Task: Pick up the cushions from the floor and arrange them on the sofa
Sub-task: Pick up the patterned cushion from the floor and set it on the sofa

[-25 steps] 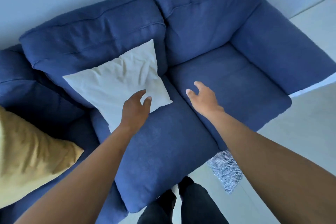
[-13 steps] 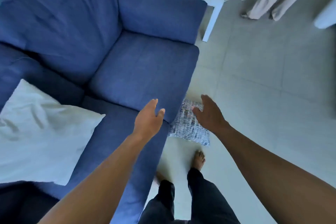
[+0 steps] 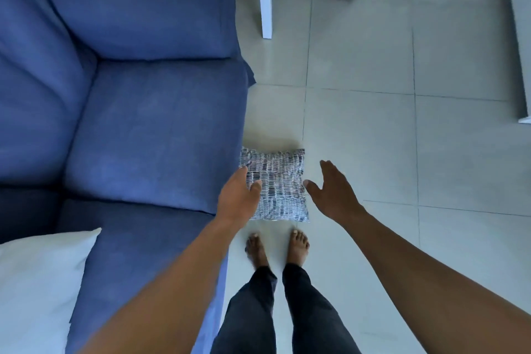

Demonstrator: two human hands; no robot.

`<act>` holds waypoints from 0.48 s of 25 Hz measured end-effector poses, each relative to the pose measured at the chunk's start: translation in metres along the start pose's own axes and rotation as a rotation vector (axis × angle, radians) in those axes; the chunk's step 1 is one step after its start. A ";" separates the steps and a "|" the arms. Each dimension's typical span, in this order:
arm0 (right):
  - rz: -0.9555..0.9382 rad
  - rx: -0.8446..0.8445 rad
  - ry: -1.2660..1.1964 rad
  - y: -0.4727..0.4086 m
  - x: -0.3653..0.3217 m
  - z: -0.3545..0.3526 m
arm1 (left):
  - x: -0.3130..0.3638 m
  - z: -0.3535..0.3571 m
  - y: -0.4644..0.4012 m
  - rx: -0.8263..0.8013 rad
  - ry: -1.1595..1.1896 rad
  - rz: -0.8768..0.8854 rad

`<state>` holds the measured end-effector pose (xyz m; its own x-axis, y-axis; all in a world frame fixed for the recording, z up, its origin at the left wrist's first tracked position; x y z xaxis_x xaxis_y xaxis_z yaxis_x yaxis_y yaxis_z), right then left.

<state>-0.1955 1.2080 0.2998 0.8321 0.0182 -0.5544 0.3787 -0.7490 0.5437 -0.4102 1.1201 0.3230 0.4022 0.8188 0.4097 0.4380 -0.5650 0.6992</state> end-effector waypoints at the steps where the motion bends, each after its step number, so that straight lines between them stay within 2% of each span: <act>1: 0.007 0.004 -0.019 -0.010 0.005 0.005 | -0.002 0.008 -0.012 -0.008 0.002 -0.025; 7: 0.109 -0.001 -0.072 -0.120 0.085 0.078 | -0.050 0.090 -0.153 -0.028 -0.016 -0.213; 12: 0.199 -0.019 -0.123 -0.224 0.167 0.167 | -0.106 0.158 -0.280 0.051 0.003 -0.334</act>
<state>-0.2091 1.2684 -0.0195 0.8360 -0.2103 -0.5068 0.2202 -0.7173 0.6610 -0.4482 1.1756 -0.0085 0.2274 0.9599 0.1643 0.5850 -0.2695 0.7650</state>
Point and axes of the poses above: each hand's wrist, its own y-axis away from the middle knuckle, its own z-axis out of the palm, x = y × z, the point moved 6 cm from there along -y, towards the middle knuckle, and after that the axes turned 7 degrees about -z, right-handed, at the moved point
